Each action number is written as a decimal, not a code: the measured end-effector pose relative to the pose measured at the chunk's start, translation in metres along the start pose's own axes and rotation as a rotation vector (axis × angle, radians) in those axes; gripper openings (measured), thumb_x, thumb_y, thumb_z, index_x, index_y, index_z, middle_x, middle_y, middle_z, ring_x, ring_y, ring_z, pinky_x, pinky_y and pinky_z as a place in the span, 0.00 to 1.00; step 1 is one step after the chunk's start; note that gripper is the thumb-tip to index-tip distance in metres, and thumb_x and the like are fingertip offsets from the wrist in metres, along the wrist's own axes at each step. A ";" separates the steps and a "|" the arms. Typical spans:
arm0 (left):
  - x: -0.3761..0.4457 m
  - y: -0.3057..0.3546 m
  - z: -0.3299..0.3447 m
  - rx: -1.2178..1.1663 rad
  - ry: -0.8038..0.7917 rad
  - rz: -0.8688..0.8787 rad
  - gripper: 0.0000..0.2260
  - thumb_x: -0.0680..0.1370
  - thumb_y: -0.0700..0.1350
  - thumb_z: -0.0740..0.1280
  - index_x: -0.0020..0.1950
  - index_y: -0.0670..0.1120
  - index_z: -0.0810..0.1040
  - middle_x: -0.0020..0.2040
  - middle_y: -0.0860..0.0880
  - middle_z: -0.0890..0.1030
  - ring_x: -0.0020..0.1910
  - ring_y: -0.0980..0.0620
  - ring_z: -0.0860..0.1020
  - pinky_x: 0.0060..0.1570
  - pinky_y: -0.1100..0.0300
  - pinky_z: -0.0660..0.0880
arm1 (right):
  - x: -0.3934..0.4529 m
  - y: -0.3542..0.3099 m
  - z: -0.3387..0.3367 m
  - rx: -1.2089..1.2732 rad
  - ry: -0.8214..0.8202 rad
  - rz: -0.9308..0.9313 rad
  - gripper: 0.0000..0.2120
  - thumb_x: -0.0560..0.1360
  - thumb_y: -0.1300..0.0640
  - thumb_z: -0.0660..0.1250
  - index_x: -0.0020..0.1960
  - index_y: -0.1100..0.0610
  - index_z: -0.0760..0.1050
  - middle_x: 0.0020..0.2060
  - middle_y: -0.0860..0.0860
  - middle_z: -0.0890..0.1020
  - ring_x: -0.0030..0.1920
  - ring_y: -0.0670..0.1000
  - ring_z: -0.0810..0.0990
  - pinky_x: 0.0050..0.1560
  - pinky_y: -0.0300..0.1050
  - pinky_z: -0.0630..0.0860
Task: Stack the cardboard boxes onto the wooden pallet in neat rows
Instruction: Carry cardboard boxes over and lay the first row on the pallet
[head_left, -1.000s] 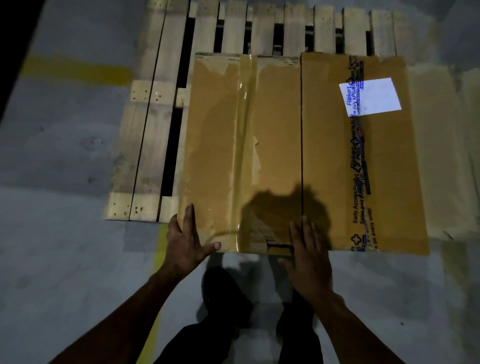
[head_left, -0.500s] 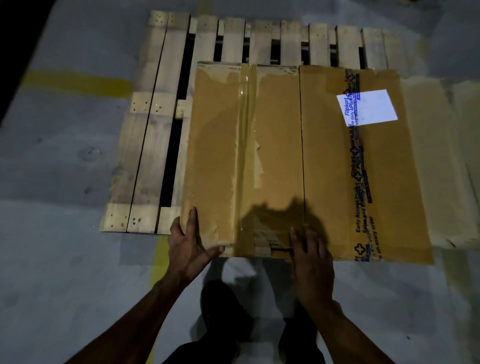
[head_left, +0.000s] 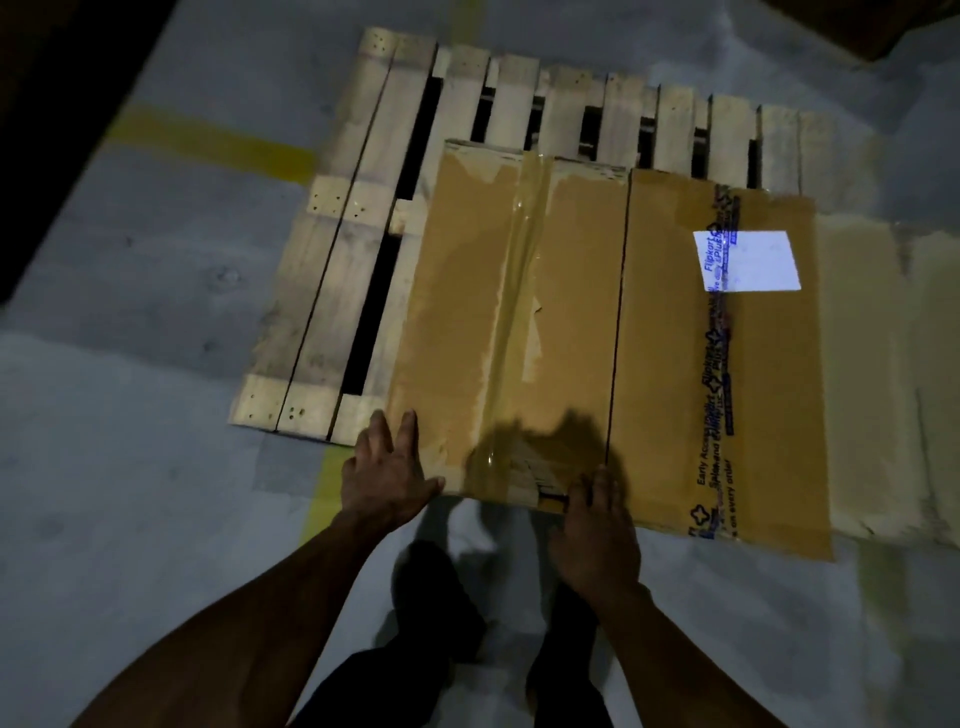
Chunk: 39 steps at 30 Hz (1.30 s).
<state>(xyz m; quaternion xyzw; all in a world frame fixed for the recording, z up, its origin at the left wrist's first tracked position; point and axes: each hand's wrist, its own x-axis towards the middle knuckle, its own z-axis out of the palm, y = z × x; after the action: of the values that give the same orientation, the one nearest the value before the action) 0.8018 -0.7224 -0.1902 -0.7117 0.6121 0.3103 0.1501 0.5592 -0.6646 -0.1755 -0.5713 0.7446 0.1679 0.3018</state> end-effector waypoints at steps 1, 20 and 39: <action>-0.008 0.002 -0.006 0.013 0.013 0.003 0.43 0.76 0.66 0.65 0.80 0.51 0.46 0.80 0.40 0.46 0.78 0.38 0.52 0.71 0.41 0.60 | -0.005 -0.004 -0.007 0.019 -0.019 -0.019 0.33 0.81 0.48 0.59 0.81 0.56 0.51 0.80 0.59 0.51 0.79 0.61 0.52 0.77 0.55 0.57; -0.288 -0.018 -0.087 -0.544 0.372 -0.593 0.28 0.81 0.54 0.61 0.78 0.44 0.60 0.77 0.42 0.63 0.75 0.42 0.62 0.71 0.51 0.61 | -0.176 -0.126 -0.152 -0.196 -0.132 -0.865 0.27 0.81 0.42 0.58 0.74 0.56 0.68 0.68 0.56 0.75 0.68 0.59 0.72 0.65 0.50 0.69; -0.548 0.107 0.040 -1.081 0.695 -1.506 0.21 0.81 0.54 0.61 0.69 0.43 0.70 0.69 0.42 0.72 0.68 0.40 0.69 0.63 0.50 0.70 | -0.345 -0.096 -0.132 -0.784 -0.264 -1.654 0.33 0.81 0.38 0.56 0.78 0.58 0.61 0.75 0.56 0.68 0.75 0.56 0.65 0.71 0.49 0.63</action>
<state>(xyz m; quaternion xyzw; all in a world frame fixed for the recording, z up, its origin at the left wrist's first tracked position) 0.6568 -0.2942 0.1401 -0.9394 -0.2141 0.1453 -0.2247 0.6735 -0.5126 0.1554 -0.9586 -0.0512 0.2029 0.1931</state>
